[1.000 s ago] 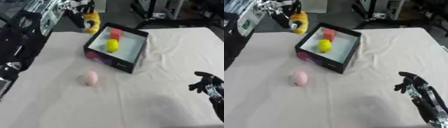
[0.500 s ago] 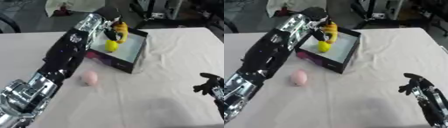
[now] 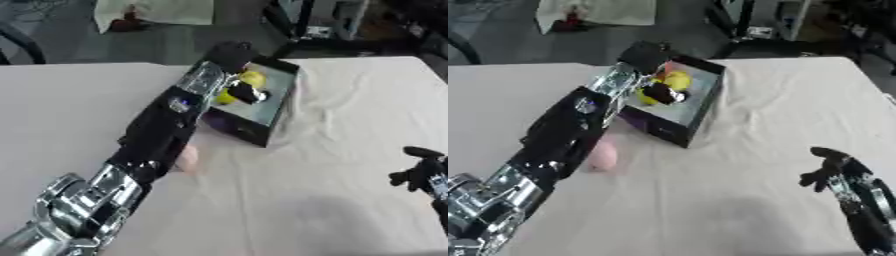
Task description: Pick up objects on the table and place them in the box.
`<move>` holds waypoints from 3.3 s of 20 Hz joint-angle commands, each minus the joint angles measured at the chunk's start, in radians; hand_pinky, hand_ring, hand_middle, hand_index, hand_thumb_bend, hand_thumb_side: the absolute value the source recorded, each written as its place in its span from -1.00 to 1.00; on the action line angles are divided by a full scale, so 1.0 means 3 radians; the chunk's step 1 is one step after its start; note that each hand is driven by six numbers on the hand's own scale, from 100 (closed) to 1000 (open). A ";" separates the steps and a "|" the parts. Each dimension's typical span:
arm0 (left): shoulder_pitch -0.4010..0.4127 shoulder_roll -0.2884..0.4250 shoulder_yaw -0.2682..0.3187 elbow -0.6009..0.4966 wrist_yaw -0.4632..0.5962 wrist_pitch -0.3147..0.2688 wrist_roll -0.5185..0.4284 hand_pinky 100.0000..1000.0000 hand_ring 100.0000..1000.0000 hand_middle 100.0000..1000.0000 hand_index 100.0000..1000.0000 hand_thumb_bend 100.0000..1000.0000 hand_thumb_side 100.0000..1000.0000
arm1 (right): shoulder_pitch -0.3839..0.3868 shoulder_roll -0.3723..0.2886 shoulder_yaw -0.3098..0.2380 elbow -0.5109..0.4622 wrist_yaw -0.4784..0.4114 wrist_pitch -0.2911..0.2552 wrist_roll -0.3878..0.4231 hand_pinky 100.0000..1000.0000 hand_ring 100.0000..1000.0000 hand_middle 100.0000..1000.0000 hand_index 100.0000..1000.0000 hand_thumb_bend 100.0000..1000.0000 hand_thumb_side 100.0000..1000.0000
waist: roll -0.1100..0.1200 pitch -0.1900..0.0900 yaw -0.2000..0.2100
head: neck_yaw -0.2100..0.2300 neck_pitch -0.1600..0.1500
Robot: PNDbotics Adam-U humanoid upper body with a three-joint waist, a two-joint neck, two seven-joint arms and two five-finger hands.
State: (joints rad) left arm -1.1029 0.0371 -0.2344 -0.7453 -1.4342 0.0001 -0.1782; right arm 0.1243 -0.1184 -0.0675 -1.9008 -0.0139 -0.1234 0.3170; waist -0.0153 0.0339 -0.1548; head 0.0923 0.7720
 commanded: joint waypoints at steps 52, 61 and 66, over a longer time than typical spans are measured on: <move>-0.0069 0.0724 -0.0457 -0.0891 0.0972 -0.0302 -0.1399 -0.16 -0.42 -0.28 0.06 -0.59 -0.63 | 0.0075 -0.0038 -0.0036 -0.0026 0.0056 -0.0003 -0.0063 0.31 -0.07 -0.50 0.52 -1.00 0.34 | -0.0051 -0.0071 0.0119 | -0.0127 -0.0007; 0.0008 0.0028 0.0033 -0.0043 -0.0011 0.0122 0.0218 0.31 0.13 0.31 0.64 -0.09 0.47 | 0.0027 -0.0011 0.0000 -0.0016 0.0013 0.0009 -0.0015 0.31 -0.08 -0.50 0.52 -1.00 0.36 | -0.0087 -0.0045 0.0045 | -0.0021 -0.0007; 0.0023 0.0276 -0.0028 -0.0213 0.0386 0.0141 0.0432 0.42 0.40 0.60 0.79 -0.22 0.91 | 0.0026 -0.0019 -0.0027 -0.0020 0.0015 0.0011 -0.0036 0.31 -0.08 -0.50 0.52 -1.00 0.34 | -0.0077 -0.0055 0.0075 | -0.0072 -0.0007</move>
State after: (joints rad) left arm -1.0759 0.0815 -0.2426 -0.7790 -1.3484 0.0401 -0.0670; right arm 0.1406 -0.1173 -0.0683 -1.8952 -0.0053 -0.1187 0.3080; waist -0.0266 0.0328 -0.1330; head 0.0759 0.7720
